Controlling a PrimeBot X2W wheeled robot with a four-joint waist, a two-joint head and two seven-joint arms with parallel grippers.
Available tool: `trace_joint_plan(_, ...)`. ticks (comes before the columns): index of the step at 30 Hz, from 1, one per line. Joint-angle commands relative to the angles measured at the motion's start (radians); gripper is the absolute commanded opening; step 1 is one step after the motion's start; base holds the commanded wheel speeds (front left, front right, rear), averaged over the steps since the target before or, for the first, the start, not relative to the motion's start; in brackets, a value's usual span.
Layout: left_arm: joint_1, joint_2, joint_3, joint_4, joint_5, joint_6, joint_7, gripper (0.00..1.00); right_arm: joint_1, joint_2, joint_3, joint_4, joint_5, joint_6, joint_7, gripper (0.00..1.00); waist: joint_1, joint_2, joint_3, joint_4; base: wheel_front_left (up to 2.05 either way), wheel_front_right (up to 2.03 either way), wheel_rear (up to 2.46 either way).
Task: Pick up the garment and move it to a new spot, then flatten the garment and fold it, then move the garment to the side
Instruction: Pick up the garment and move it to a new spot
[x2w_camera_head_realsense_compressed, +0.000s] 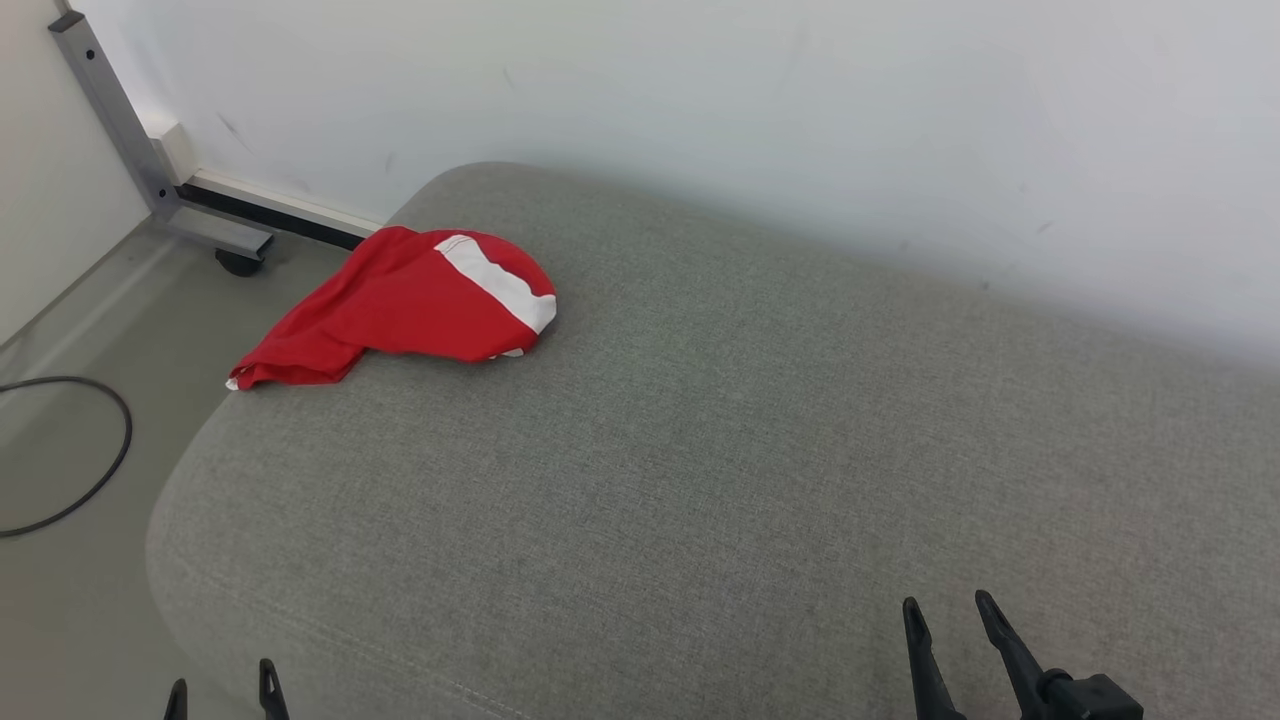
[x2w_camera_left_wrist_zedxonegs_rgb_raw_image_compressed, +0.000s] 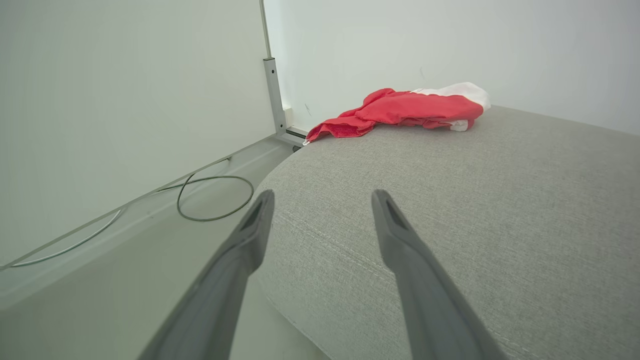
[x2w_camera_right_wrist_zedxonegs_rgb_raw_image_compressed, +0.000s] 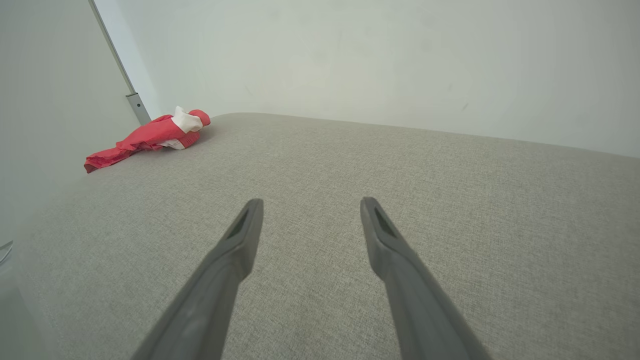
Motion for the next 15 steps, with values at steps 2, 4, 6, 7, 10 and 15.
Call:
trace_joint_plan(2, 0.009, -0.001, 0.004, -0.004, -0.006, 0.005, -0.003, 1.0, 0.0, 0.002, 0.003, 0.004, -0.002, 0.001, 0.0, 1.0, 0.0001, 0.0, 0.003, 0.002, 0.0, 0.0, 0.0)
trace_joint_plan(4, 0.013, -0.001, 0.007, -0.002, -0.009, 0.007, -0.003, 1.0, -0.003, 0.002, 0.005, 0.005, -0.004, 0.001, 0.0, 1.0, 0.0001, 0.0, 0.003, 0.003, 0.0, 0.0, 0.0)
trace_joint_plan(6, 0.013, -0.001, 0.007, 0.0, -0.012, 0.01, -0.003, 1.0, -0.003, 0.002, 0.004, 0.006, -0.005, 0.001, 0.0, 1.0, 0.0001, 0.0, 0.004, 0.003, 0.0, 0.0, 0.0)
trace_joint_plan(7, 0.012, -0.001, 0.007, 0.001, -0.013, 0.01, -0.003, 1.0, -0.003, 0.002, 0.003, 0.006, -0.005, 0.001, 0.0, 1.0, 0.0001, 0.0, 0.004, 0.003, 0.0, 0.0, 0.0)
trace_joint_plan(10, 0.01, -0.001, 0.012, 0.005, -0.013, 0.007, -0.003, 1.0, 0.0, 0.002, 0.004, 0.006, -0.003, 0.001, 0.0, 1.0, 0.0001, 0.0, 0.003, 0.002, 0.0, 0.0, 0.0)
trace_joint_plan(15, -0.016, -0.001, 0.034, 0.006, -0.048, -0.001, -0.003, 1.0, -0.009, 0.002, 0.014, 0.003, -0.002, 0.001, 0.0, 1.0, 0.0001, 0.0, 0.011, -0.019, 0.0, 0.0, 0.0)
